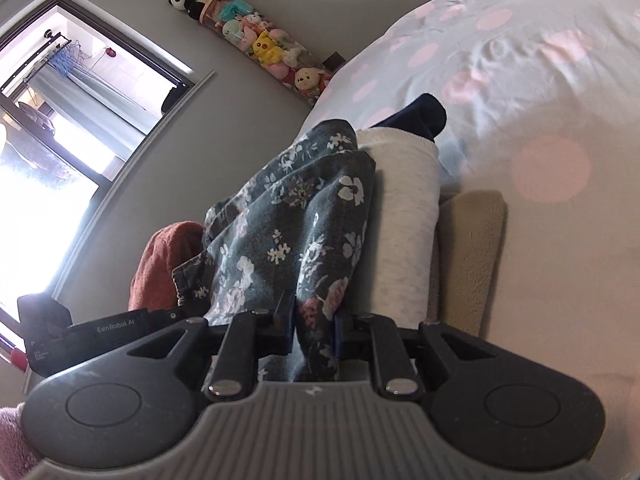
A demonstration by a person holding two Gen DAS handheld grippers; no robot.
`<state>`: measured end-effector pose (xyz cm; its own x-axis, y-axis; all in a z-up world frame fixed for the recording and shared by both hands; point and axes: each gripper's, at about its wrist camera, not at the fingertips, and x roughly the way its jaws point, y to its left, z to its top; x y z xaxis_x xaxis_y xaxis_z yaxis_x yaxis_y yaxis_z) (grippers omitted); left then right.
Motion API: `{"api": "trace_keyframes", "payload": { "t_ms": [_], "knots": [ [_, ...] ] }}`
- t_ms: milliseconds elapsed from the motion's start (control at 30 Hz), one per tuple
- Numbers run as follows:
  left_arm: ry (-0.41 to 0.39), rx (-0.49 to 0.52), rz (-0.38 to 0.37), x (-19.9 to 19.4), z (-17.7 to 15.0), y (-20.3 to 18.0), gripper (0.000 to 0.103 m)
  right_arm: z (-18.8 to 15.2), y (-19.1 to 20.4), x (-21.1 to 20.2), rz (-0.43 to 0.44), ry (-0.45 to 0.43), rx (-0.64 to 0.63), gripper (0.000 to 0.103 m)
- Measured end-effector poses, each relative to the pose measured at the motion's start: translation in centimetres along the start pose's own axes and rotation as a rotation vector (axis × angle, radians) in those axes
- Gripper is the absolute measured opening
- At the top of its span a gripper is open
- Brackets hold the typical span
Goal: Fold clothes
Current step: 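Lift the folded jeans with both grippers and carry them toward the clothes stack, then lower the folded jeans onto the clothes stack and open both grippers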
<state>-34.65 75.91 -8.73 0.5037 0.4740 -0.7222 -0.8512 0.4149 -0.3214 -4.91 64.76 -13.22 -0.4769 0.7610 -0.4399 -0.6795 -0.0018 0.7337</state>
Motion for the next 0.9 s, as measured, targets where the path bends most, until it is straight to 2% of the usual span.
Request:
{"api": "trace_keyframes", "payload": {
  "t_ms": [200, 300, 333, 433, 500, 567, 633, 700, 767, 900],
  "knots": [
    [0.001, 0.047, 0.053, -0.4, 0.2, -1.5, 0.021, 0.6, 0.4, 0.3, -0.034, 0.035, -0.006, 0.022],
    [-0.036, 0.084, 0.072, -2.6, 0.0, -2.5, 0.024, 1.3, 1.3, -0.9, -0.050, 0.051, -0.030, 0.030],
    [-0.059, 0.097, 0.084, -3.7, -0.1, -2.7, 0.025, 1.5, 1.7, -1.6, -0.071, 0.042, -0.058, 0.036],
    [-0.116, 0.162, 0.106, -6.6, -0.3, -3.8, 0.025, 1.9, 3.0, -4.0, -0.145, -0.013, -0.185, 0.035],
    [-0.156, 0.207, 0.119, -8.2, -0.4, -4.7, 0.025, 2.4, 3.8, -5.1, -0.155, -0.031, -0.238, 0.035],
    [-0.211, 0.243, 0.119, -8.9, -0.3, -6.1, 0.025, 2.8, 4.9, -5.4, -0.162, -0.046, -0.298, 0.029],
    [-0.220, 0.273, 0.099, -8.4, 0.0, -7.2, 0.025, 3.1, 6.0, -5.5, -0.169, -0.060, -0.355, 0.022],
    [-0.215, 0.307, 0.097, -7.7, 0.2, -8.1, 0.025, 3.5, 6.7, -4.8, -0.175, -0.055, -0.386, 0.022],
    [-0.200, 0.330, 0.126, -6.1, 0.1, -8.5, 0.025, 3.8, 7.1, -3.8, -0.190, -0.047, -0.415, 0.021],
    [-0.169, 0.288, 0.169, -2.6, 0.8, -6.5, 0.021, 4.2, 7.7, -1.6, -0.224, -0.033, -0.469, 0.021]
  ]
}}
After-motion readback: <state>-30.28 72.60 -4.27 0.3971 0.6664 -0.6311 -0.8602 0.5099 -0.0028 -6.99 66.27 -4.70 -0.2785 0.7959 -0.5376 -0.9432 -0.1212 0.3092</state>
